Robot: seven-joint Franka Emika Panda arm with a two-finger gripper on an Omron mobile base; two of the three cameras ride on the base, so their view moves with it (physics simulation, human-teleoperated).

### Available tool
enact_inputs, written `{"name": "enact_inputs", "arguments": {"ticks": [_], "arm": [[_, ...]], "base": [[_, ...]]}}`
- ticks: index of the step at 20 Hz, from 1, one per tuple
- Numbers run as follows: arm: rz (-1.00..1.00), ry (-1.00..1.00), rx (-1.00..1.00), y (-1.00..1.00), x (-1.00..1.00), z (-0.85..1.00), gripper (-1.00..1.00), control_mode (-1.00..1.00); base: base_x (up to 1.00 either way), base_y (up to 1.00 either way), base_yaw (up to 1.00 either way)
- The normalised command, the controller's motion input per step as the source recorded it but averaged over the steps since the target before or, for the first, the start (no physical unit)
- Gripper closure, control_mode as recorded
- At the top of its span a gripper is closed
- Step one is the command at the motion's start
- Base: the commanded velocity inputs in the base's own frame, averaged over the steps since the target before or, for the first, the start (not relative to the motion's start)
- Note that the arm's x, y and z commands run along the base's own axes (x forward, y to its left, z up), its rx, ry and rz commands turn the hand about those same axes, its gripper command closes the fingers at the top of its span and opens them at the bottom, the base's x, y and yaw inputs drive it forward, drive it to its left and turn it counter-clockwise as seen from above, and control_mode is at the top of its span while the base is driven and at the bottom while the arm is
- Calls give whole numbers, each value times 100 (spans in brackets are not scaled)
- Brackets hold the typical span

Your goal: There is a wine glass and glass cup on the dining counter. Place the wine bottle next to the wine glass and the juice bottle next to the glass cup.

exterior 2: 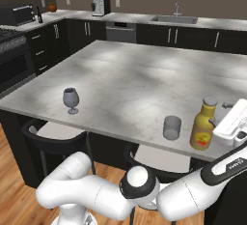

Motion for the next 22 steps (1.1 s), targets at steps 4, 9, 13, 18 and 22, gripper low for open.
{"name": "enact_inputs", "arguments": {"ticks": [4, 9, 13, 18, 22], "arm": [[17, 12, -33, 100, -88, 100, -100, -100], [36, 16, -43, 100, -13, 71, -100, -100], [37, 8, -43, 100, -22, 51, -100, -100], [33, 8, -46, 100, -32, 44, -100, -100], [31, 13, -45, 100, -10, 18, -100, -100]], "base": [[0, 0, 0], [0, 0, 0], [0, 0, 0], [0, 0, 0], [0, 0, 0]]}}
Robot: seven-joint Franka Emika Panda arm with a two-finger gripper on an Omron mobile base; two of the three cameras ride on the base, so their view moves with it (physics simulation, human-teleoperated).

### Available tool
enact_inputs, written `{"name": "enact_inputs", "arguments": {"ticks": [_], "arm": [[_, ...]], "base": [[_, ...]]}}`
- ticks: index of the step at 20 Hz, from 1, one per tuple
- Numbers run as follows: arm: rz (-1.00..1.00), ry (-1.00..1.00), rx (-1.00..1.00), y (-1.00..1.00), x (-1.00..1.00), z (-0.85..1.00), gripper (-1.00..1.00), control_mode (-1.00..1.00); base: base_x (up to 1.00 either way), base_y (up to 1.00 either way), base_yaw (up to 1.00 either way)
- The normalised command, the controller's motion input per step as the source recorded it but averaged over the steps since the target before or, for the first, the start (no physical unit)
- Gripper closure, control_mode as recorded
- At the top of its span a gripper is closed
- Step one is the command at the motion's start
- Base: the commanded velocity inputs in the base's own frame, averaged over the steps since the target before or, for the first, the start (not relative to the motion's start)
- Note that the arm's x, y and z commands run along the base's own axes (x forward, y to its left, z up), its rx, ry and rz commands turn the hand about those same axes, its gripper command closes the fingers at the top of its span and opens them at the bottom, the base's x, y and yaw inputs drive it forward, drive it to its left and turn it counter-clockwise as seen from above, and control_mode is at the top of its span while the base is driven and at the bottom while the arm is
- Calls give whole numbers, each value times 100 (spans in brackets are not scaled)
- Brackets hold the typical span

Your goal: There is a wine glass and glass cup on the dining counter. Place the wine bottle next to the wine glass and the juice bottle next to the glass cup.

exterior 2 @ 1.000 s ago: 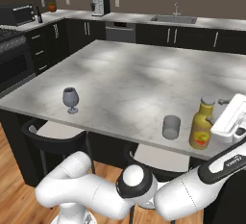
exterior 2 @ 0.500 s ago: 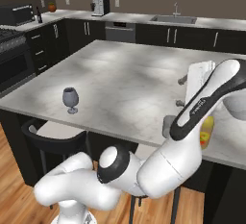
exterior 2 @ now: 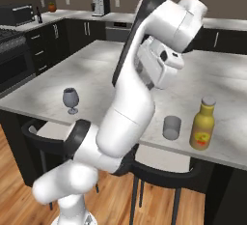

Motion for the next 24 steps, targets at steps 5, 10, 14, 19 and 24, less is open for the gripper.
{"name": "enact_inputs", "arguments": {"ticks": [5, 10, 14, 19, 24], "arm": [[26, 17, -43, 100, -7, -6, -100, -100], [25, 13, -27, 100, -21, -50, -100, -100], [29, 0, -19, 81, -54, -58, -100, -100], [18, -9, -13, 45, -52, -14, -100, -100], [1, 3, -1, 16, -10, -3, -100, -100]], "base": [[0, 0, 0], [0, 0, 0], [0, 0, 0], [0, 0, 0], [0, 0, 0]]}}
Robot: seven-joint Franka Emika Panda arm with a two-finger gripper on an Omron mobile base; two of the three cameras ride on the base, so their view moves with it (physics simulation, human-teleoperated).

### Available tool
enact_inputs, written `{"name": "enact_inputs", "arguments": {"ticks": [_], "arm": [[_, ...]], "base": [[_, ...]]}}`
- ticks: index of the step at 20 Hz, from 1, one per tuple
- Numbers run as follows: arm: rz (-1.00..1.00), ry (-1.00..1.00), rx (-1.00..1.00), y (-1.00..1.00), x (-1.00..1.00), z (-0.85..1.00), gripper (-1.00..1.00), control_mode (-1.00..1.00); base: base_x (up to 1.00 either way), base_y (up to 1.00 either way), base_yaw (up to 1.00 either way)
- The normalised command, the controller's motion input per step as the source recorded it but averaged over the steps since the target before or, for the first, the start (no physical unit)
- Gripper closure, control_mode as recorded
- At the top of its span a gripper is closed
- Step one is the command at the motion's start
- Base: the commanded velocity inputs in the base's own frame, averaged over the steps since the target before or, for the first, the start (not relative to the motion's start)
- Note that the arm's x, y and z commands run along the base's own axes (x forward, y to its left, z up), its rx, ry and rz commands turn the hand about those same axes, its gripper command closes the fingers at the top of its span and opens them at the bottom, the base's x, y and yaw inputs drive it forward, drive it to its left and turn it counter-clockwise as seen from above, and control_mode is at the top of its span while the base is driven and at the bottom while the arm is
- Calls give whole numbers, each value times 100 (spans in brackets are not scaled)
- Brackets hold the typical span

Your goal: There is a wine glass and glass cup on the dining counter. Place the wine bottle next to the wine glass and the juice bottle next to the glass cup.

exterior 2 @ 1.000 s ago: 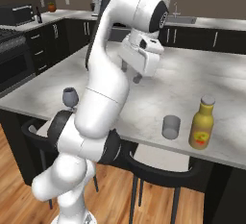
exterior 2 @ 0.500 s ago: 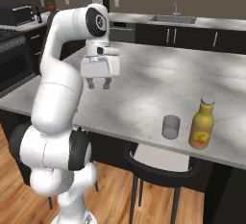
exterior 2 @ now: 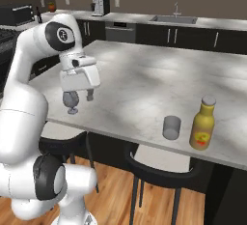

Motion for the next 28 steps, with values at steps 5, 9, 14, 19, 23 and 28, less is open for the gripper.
{"name": "enact_inputs", "arguments": {"ticks": [5, 9, 14, 19, 23, 28], "arm": [[2, 5, 1, 9, -3, -8, -100, 100], [0, 0, 0, 0, 0, 0, -100, 100], [0, 0, 0, 0, 0, 0, -100, 100], [0, 0, 0, 0, 0, 0, -100, 100], [0, 0, 0, 0, 0, 0, -100, 100], [0, 0, 0, 0, 0, 0, -100, 100]], "base": [[-38, 52, 8], [-59, 100, 19], [-26, 100, 18], [-4, 100, 12], [0, 100, 9], [14, 100, 5]]}}
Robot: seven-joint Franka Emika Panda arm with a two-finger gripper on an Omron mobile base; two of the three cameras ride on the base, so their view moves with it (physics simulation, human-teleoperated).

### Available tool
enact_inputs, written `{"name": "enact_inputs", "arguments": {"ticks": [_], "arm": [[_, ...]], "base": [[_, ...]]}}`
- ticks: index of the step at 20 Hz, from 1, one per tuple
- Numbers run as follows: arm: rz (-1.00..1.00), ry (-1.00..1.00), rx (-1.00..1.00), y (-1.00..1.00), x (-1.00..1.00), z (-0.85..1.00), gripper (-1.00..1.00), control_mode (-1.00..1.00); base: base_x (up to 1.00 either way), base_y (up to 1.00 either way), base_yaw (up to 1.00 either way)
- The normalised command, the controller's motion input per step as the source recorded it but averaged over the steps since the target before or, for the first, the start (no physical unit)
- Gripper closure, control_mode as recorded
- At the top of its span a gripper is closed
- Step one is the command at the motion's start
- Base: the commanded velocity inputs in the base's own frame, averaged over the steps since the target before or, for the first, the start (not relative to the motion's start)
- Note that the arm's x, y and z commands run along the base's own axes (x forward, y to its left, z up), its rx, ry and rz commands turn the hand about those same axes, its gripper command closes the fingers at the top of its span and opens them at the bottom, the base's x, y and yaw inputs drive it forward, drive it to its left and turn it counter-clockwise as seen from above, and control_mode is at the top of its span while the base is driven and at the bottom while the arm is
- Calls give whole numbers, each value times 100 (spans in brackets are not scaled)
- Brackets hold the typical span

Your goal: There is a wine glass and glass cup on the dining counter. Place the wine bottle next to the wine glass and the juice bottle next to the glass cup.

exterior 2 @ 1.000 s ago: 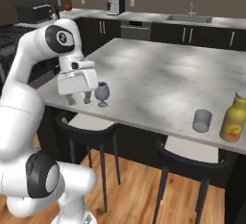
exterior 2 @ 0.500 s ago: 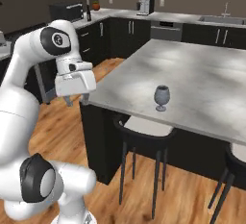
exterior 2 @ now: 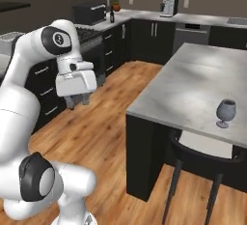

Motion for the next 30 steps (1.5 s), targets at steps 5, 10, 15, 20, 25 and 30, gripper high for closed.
{"name": "enact_inputs", "arguments": {"ticks": [5, 10, 15, 20, 25, 30], "arm": [[0, 0, 0, 0, 0, 0, -100, 100], [0, 0, 0, 0, 0, 0, -100, 100], [0, 0, 0, 0, 0, 0, -100, 100], [0, 0, 0, 0, 0, 0, -100, 100], [0, 0, 0, 0, 0, 0, -100, 100], [0, 0, 0, 0, 0, 0, -100, 100]], "base": [[56, 100, 0], [99, 100, -21], [100, 90, -37], [100, 72, -34], [100, 7, -9], [100, -12, 8]]}}
